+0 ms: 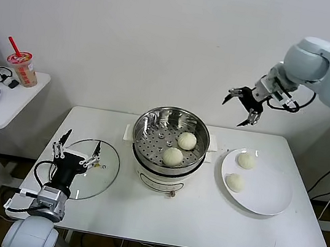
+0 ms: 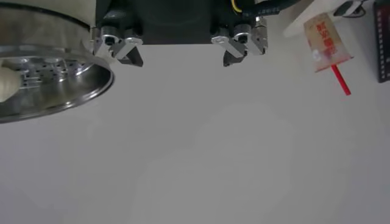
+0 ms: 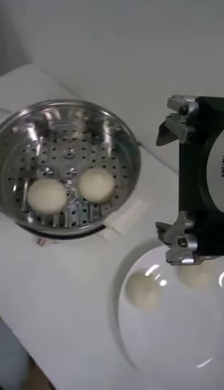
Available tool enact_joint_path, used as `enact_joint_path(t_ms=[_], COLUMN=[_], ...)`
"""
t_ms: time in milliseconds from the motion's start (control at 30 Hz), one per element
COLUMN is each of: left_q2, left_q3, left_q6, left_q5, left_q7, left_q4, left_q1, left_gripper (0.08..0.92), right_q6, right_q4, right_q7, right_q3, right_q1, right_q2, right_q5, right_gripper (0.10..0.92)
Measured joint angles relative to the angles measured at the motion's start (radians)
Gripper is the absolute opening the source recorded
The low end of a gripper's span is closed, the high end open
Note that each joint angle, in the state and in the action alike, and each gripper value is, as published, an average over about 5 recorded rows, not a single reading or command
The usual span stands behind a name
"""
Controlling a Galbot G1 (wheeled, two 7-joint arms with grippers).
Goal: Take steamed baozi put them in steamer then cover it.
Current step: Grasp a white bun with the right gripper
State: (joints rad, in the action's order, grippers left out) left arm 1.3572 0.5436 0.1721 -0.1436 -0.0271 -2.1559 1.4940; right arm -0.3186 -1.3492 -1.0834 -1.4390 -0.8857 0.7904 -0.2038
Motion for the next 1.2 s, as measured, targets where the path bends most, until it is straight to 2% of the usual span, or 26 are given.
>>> enact_joint_path(t_ms=[333,567,900,1200], left_q2=[-0.019,-0.025,-0.037,-0.042], left_q3=[0.002,0.014,0.032,0.029], left_q6=[0.021,0.026,0.030,0.034], left_q5=[0.017,0.029,0.048,0.051], left_q7=[-0.012,-0.014,-0.014,-0.014], left_q4=[0.002,0.013,0.031,0.032], left_q1=[-0.023,-0.031,-0.044,-0.048], left_gripper=[0.823,0.823,0.823,0.823], right_q6=[-0.267,-0.399,-0.490,-0.506], right_q4=[0.013,0.055,0.066,0.089], right_q7=[0.038,0.059,0.069,0.063], right_q3=[0.097,0.159,0.196,0.222], right_q1=[0.093,0.187,0.292,0.359], right_q2=[0.117,0.200,0.265,0.300], right_q5=[0.224,0.338,0.413,0.474], right_gripper=[0.823,0.823,0.823,0.823])
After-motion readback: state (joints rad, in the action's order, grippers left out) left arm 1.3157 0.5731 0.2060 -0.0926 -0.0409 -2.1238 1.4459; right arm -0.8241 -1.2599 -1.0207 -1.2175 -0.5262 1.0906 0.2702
